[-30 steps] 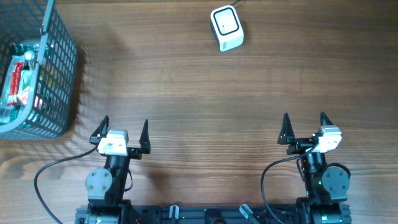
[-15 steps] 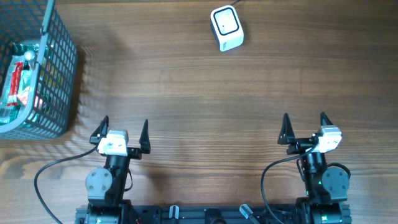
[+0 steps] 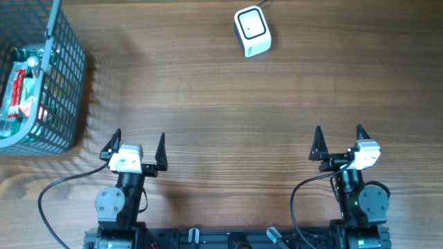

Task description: Scan the item barcode

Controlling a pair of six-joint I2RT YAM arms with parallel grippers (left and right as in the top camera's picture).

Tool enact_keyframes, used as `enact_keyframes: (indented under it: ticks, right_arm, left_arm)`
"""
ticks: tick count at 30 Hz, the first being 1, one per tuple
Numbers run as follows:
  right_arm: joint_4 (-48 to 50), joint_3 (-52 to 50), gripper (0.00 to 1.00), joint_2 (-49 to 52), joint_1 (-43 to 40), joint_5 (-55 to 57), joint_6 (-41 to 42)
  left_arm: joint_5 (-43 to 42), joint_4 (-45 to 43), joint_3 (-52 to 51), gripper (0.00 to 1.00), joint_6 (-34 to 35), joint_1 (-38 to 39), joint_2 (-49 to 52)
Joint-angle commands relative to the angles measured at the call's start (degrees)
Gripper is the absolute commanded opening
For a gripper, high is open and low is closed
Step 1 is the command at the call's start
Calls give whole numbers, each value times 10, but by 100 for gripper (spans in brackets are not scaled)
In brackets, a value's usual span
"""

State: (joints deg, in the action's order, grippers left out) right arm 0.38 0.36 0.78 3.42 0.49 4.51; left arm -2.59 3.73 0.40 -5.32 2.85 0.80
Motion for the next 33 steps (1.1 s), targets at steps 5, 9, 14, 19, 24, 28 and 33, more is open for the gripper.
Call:
enact_keyframes:
  ticks: [5,9,14,19,24,28,33]
  right_arm:
    - [2,-1,100,-1,-3,8,4]
    - [1,-1,100,-1,-3,8,4]
    - [2,-1,100,-1,-3,8,4]
    - [1,-1,100,-1,-3,8,4]
    - [1,-1,100,-1,-3,8,4]
    - [1,-1,100,-1,-3,8,4]
    - [1,-1,100,-1,-3,8,4]
  left_arm:
    - [6,6,-1,100,-7,-2,-4]
    - [6,6,-1,100,-7,-2,-4]
    - [5,6,-1,100,-7,-2,-4]
    - [43,-33,-1,100,-30,-5,-4]
    - [-39,-89,37,100,-21,-5,-4]
    - [-47,-22,146,100,50,-5,-3]
    - [-86,156,346,100,80,-5,44]
